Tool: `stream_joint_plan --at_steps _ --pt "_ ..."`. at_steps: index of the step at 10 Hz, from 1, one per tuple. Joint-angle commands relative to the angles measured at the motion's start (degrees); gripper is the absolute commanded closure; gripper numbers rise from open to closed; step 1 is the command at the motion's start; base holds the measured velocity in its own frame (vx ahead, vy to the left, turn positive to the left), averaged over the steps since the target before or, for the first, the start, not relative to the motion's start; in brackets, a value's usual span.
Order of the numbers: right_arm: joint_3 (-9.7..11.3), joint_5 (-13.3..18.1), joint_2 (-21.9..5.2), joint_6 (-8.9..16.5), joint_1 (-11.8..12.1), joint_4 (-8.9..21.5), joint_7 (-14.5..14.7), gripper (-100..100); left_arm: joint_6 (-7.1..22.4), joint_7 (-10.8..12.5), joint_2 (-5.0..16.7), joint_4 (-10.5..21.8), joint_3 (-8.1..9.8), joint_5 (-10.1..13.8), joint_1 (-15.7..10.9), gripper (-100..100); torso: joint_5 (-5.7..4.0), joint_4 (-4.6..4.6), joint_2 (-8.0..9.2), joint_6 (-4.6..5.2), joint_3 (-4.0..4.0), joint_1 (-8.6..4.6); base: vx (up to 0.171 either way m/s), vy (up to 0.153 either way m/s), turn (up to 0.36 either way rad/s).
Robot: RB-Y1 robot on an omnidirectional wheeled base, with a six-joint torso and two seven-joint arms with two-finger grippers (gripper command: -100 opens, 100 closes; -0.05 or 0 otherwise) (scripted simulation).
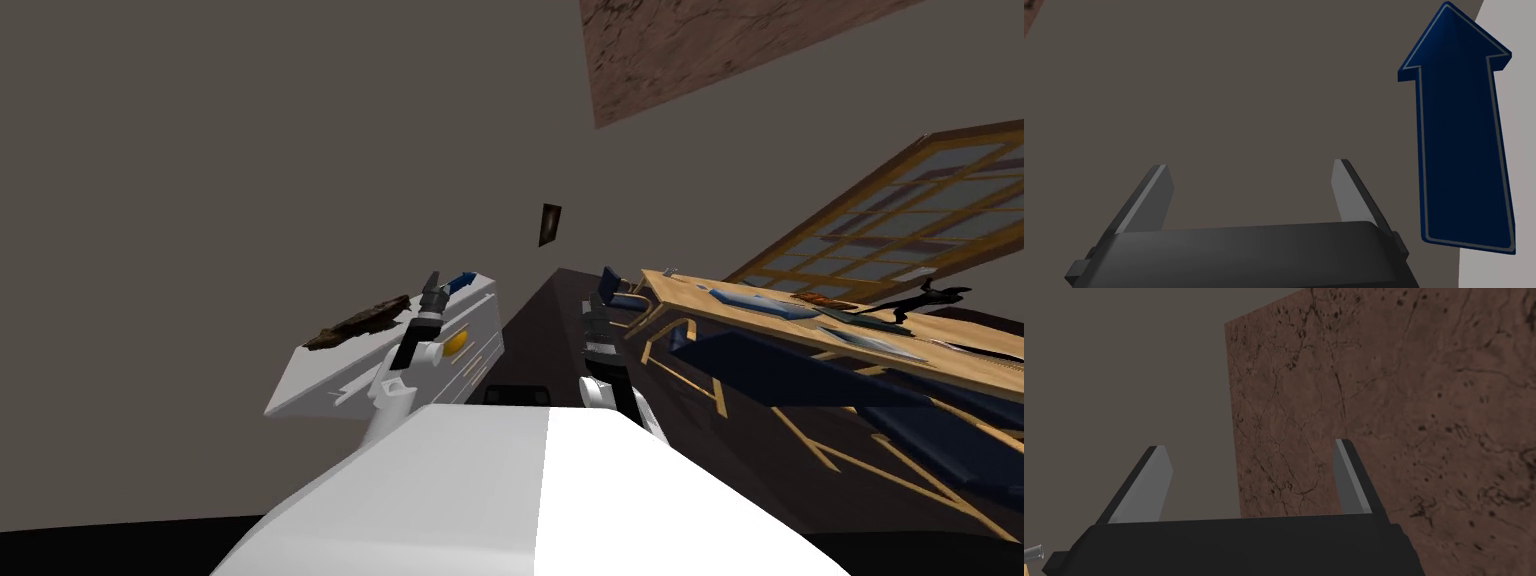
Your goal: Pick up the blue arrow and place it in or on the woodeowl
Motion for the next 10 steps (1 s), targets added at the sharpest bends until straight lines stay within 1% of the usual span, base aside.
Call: stream_joint_plan --at_steps 1,2,3,4,5,6,7,8,9,10 --pt "0.0 0.0 0.0 0.0 0.0 0.0 0.0 0 2.7 0.3 0.8 1.4 0.32 0.5 -1.9 -100 0.0 0.0 0.0 0.0 0.0 0.0 -0.023 -0.088 0.086" --pt "0.0 0.0 0.0 0.0 0.0 0.0 0.0 0 4.5 0.8 2.6 3.9 1.08 1.4 -4.1 -100 0.0 0.0 0.01 0.02 0.01 0.04 -0.026 -0.102 0.156" --pt "0.0 0.0 0.0 0.0 0.0 0.0 0.0 0 5.9 0.8 2.6 4.0 1.08 1.4 -5.2 -100 0.0 0.0 0.02 0.0 0.01 0.0 -0.017 -0.096 0.094" --pt "0.0 0.0 0.0 0.0 0.0 0.0 0.0 0 6.5 0.8 2.6 4.0 1.08 1.4 -5.2 -100 -0.01 0.0 0.0 0.02 0.0 0.01 -0.005 -0.04 -0.012" --pt "0.0 0.0 0.0 0.0 0.0 0.0 0.0 0 8.8 1.4 4.4 6.7 1.86 2.4 -7.9 -100 0.03 -0.01 -0.04 0.03 -0.02 0.17 -0.014 -0.058 0.157" --pt "0.0 0.0 0.0 0.0 0.0 0.0 0.0 0 10.1 1.4 4.4 6.8 1.86 2.4 -8.7 -100 0.04 -0.01 -0.03 -0.01 -0.02 0.17 -0.017 -0.076 0.106" --pt "0.0 0.0 0.0 0.0 0.0 0.0 0.0 0 10.4 1.4 4.4 6.8 1.86 2.4 -8.7 -100 0.02 0.0 -0.02 0.02 -0.01 0.11 -0.009 -0.043 -0.01" --pt "0.0 0.0 0.0 0.0 0.0 0.0 0.0 0 12.7 1.9 6.3 9.6 2.67 3.3 -11.3 -100 0.03 -0.01 -0.03 0.03 -0.02 0.19 -0.013 -0.068 0.132" --pt "0.0 0.0 0.0 0.0 0.0 0.0 0.0 0 14.0 1.9 6.3 9.7 2.67 3.3 -12.2 -100 0.03 -0.01 -0.03 -0.01 -0.02 0.14 -0.012 -0.08 0.106" --pt "0.0 0.0 0.0 0.0 0.0 0.0 0.0 0 14.5 1.9 6.3 9.7 2.67 3.3 -12.2 -100 0.01 -0.01 -0.04 0.02 -0.02 0.1 -0.006 -0.041 0.007"
